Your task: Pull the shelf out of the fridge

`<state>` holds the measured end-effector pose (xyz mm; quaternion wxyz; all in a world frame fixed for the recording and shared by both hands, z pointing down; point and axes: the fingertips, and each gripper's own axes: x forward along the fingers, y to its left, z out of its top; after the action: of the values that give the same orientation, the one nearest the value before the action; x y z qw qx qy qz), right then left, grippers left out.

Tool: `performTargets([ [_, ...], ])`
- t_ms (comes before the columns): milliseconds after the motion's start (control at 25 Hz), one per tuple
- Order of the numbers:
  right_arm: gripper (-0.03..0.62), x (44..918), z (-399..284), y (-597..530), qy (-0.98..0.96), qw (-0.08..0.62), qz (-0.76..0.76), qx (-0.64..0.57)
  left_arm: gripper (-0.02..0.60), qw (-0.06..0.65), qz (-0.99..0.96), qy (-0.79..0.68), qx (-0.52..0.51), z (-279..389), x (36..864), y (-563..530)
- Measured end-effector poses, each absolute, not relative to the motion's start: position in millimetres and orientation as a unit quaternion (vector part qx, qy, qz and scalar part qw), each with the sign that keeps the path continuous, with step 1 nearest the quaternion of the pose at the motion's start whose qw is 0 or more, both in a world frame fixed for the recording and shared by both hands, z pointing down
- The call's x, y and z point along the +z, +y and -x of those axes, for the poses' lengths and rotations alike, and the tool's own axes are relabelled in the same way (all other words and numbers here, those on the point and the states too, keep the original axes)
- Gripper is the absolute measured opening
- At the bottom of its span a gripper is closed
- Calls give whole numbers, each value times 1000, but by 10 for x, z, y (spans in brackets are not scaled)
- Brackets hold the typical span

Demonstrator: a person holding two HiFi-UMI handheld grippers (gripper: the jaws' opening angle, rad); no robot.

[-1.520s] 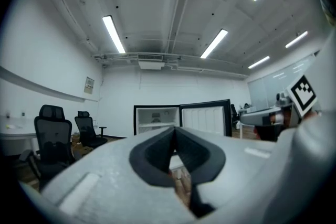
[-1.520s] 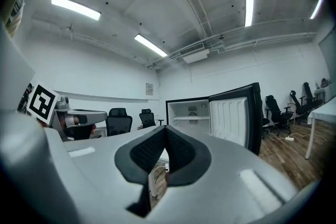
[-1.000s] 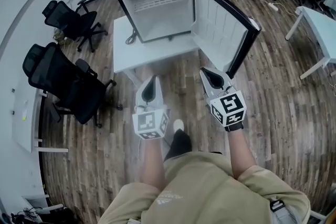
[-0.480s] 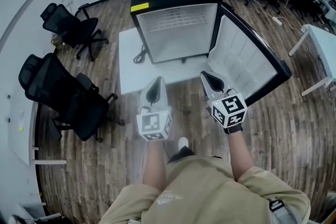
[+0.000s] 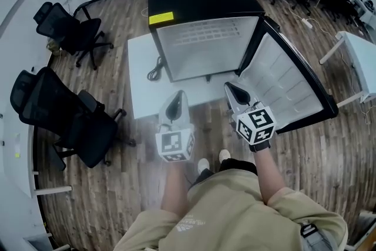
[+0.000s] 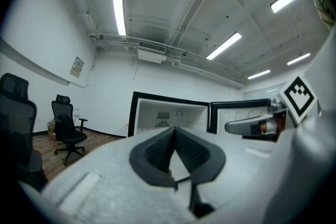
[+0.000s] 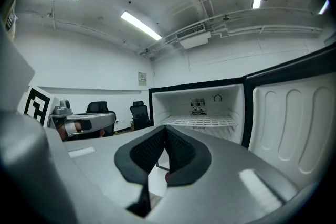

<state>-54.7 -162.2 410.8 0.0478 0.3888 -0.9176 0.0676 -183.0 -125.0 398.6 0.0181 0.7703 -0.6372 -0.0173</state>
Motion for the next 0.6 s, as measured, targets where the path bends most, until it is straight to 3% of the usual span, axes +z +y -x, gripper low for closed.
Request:
performTargets([
  [600, 5, 4550, 544, -2803, -904, -9, -382, 192, 2, 49, -767, -640, 6, 1662, 4259, -2361],
])
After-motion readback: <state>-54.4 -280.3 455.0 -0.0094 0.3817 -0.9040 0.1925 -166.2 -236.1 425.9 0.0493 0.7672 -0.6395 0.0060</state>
